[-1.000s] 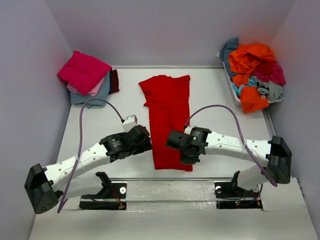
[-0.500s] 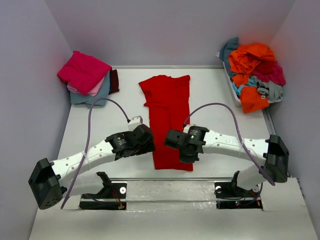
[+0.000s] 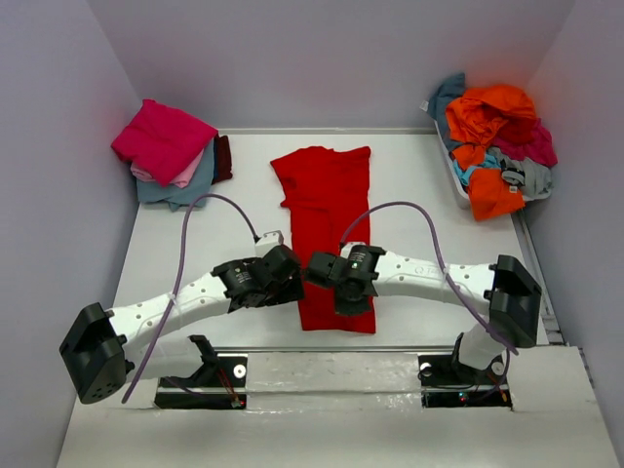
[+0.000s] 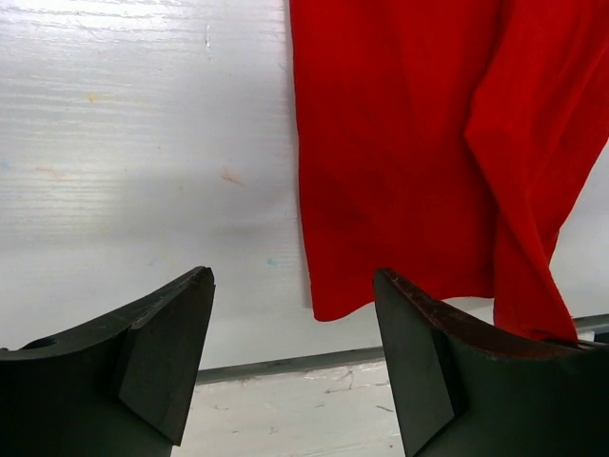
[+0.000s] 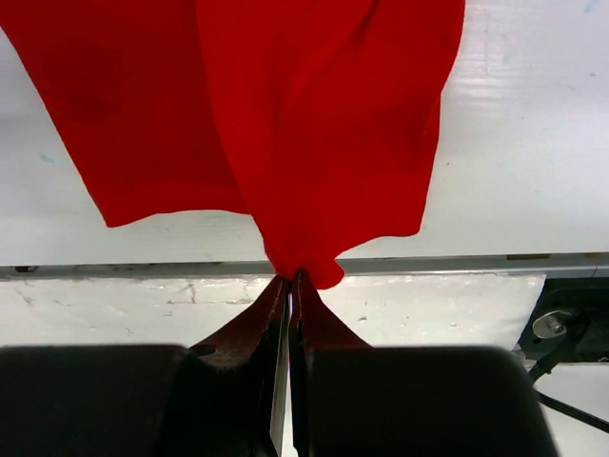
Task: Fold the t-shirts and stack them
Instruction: Fold the tshirt
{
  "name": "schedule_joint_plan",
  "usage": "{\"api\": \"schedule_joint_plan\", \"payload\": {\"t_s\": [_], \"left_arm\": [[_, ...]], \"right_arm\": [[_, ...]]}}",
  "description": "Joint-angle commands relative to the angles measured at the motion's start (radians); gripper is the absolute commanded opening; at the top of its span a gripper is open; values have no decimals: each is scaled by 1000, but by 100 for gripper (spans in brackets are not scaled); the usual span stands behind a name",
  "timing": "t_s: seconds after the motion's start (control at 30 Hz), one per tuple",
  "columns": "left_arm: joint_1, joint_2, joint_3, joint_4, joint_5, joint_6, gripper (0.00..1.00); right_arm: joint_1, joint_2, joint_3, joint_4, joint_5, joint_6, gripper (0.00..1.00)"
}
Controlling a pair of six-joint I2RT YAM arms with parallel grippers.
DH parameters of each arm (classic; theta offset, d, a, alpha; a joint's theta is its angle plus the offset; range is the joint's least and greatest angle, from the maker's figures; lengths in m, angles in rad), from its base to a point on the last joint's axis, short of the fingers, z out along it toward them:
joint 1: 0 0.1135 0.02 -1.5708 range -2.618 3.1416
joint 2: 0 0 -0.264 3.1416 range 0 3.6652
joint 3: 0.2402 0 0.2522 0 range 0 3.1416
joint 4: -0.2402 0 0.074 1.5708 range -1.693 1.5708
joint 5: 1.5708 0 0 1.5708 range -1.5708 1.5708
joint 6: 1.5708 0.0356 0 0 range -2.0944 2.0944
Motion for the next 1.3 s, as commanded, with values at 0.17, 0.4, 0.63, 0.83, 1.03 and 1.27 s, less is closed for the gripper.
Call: {"api": "schedule_joint_plan", "payload": {"t_s": [0.17,0.4,0.63,0.83,1.03,1.27], "left_arm": [[-5,-12,-28,28,4,15,79],[-5,-3,-28,28,7,26,79],[-5,6,-28,34,16,34,79],[-5,-5,-37,28,13,32,79],[-5,-23,-55,23,14,23,79],[-5,-34,-63,18,13,20,80]], "right_arm": [[11,-158,-12,-116,73,96,8],[11,-260,-63,-194,91,162,8],[11,-283,-87,-196,85,173,8],[11,-220,-92,-100,44,118,8],[11,-106,-64,2,7,49,8],[20,6,-28,79,-36,-4,8]]}}
